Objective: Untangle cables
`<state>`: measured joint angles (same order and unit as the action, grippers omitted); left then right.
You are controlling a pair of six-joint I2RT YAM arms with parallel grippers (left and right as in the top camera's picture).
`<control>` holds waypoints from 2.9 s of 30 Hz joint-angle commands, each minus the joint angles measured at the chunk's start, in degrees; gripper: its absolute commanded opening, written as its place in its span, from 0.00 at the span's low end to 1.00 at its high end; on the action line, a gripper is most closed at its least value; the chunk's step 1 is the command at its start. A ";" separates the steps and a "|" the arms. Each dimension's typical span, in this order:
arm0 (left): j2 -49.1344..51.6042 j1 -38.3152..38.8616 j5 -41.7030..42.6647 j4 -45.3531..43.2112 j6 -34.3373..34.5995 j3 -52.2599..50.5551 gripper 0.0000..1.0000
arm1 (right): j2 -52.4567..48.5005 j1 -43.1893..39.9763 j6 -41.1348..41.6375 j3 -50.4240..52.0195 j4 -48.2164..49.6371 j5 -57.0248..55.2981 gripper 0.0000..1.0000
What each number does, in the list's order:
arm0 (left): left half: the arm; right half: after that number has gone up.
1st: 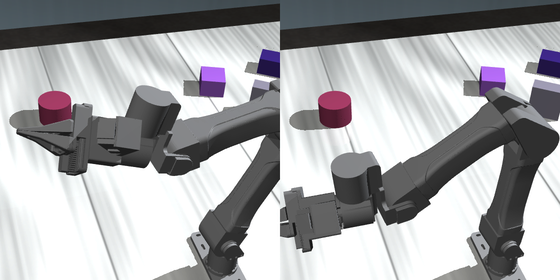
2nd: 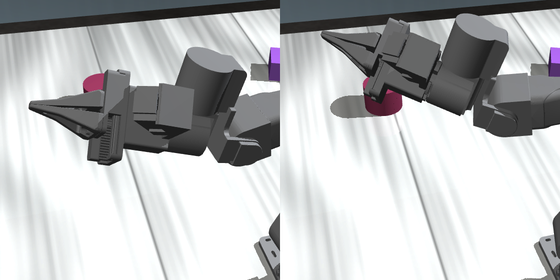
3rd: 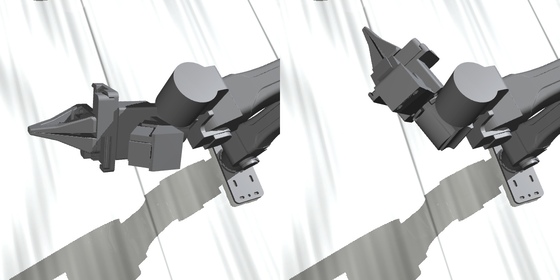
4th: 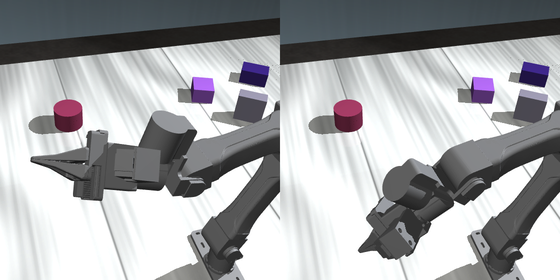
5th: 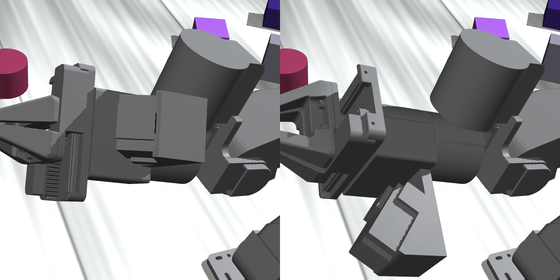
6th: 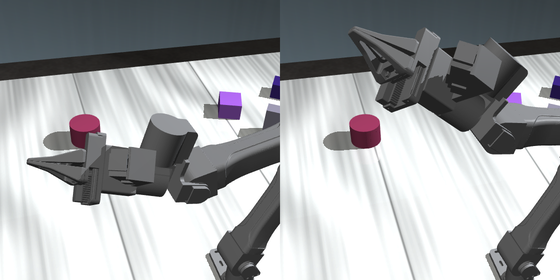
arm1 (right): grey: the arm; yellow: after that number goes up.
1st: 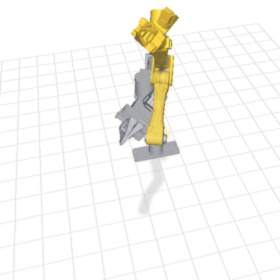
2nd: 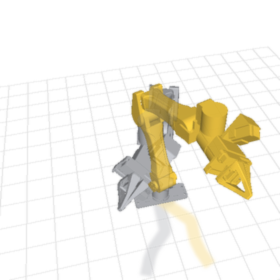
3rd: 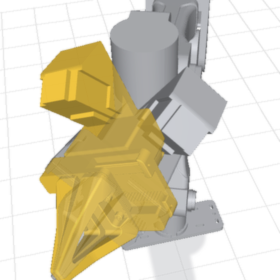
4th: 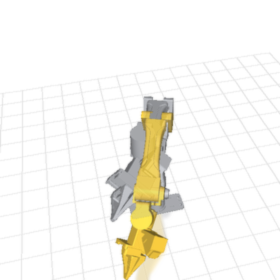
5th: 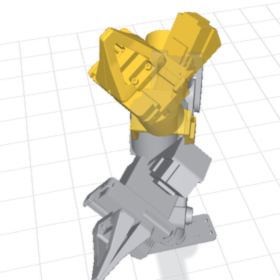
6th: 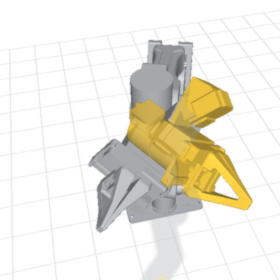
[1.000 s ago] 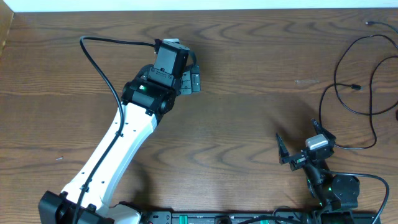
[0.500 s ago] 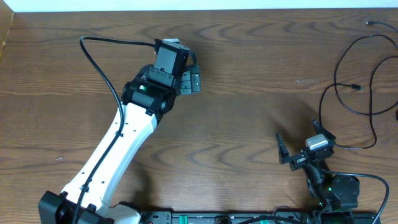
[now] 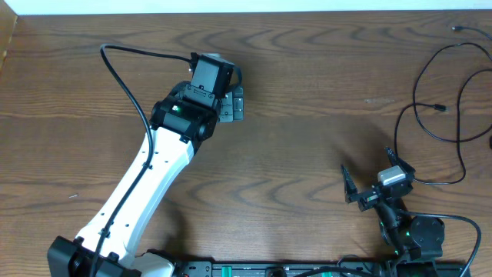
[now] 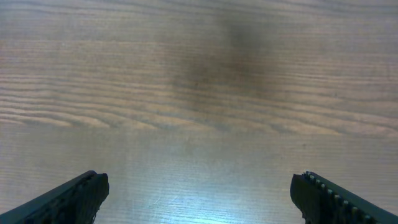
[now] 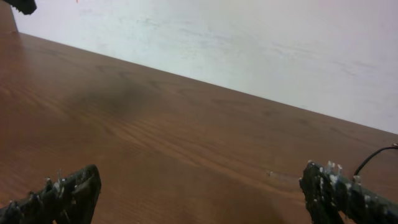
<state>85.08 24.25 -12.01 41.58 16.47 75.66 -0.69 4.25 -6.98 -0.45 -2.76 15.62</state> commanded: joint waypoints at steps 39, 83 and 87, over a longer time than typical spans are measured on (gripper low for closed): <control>-71.87 -28.13 10.62 -42.18 -1.40 -62.86 1.00 | 0.35 0.39 -0.37 0.13 -0.26 0.11 0.99; -85.02 -29.00 7.06 -37.79 -1.79 -75.45 1.00 | 0.35 0.39 -0.37 0.13 -0.26 0.11 0.99; -85.02 -29.00 7.06 -37.79 -1.79 -75.45 1.00 | 0.35 0.39 -0.37 0.13 -0.26 0.11 0.99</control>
<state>0.62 -4.47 -3.31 0.99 16.01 0.89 -0.69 4.25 -6.98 -0.45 -2.76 15.62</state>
